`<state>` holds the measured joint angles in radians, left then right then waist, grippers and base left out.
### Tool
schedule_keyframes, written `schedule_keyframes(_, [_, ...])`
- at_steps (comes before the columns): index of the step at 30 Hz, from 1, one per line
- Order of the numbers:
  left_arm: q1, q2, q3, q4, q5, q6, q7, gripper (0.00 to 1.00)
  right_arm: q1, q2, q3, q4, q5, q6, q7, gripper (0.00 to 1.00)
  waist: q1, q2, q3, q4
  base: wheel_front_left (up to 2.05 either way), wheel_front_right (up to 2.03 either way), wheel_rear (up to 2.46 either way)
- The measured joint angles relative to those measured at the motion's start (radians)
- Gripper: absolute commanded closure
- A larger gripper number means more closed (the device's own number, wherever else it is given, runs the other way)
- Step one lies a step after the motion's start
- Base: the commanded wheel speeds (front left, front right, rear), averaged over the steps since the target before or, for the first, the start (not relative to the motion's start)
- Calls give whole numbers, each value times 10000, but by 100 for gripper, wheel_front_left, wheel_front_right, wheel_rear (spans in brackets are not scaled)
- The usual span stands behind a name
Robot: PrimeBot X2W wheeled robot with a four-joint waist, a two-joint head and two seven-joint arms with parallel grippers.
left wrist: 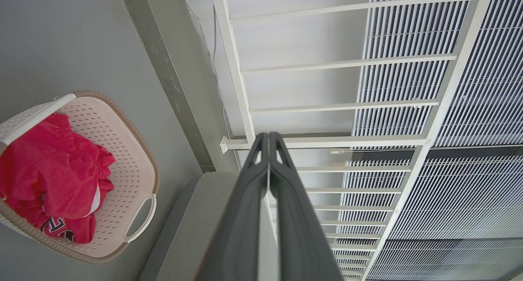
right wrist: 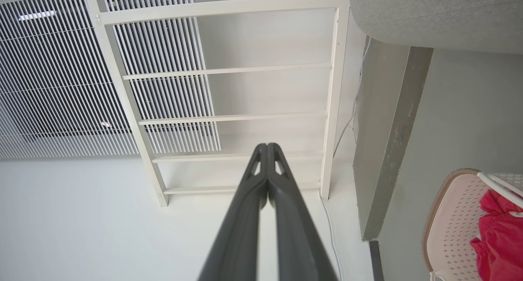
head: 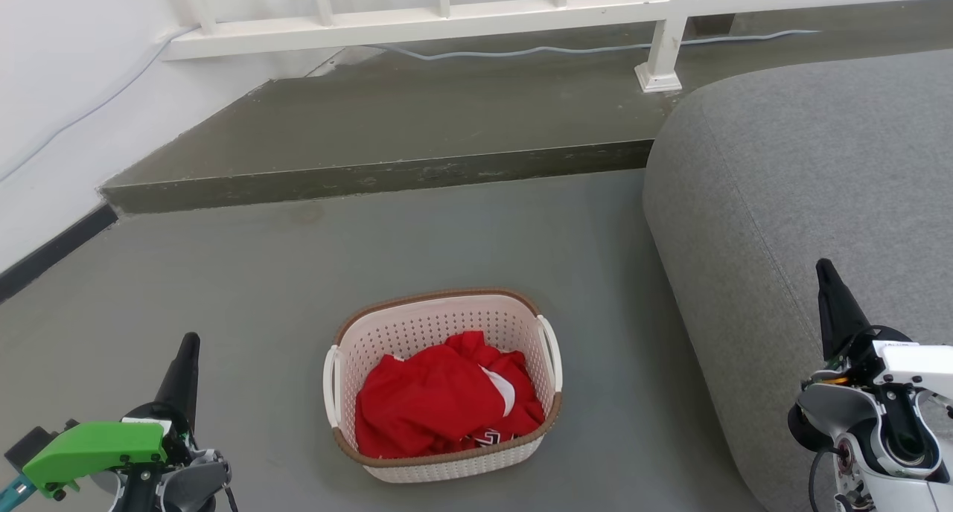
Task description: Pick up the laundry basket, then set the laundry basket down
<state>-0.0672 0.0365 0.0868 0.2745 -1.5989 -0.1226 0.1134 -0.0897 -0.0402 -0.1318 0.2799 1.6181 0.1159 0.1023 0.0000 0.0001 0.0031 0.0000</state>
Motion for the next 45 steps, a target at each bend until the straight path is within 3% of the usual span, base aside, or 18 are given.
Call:
schedule_keyframes(32, [0,0,0,0,0,0,0,100,0,0,-2,0,-2,0,0,100,0,0,0,0,0,0,0])
schedule_keyframes(33, [0,0,0,0,0,-2,0,0,0,0,-2,0,-2,0,0,0,0,0,0,0,0,0,0])
schedule_keyframes(45, [280,-199,-61,353,2,10,-142,0,380,207,178,299,2,-29,-56,0,0,0,7,1,0,0,0])
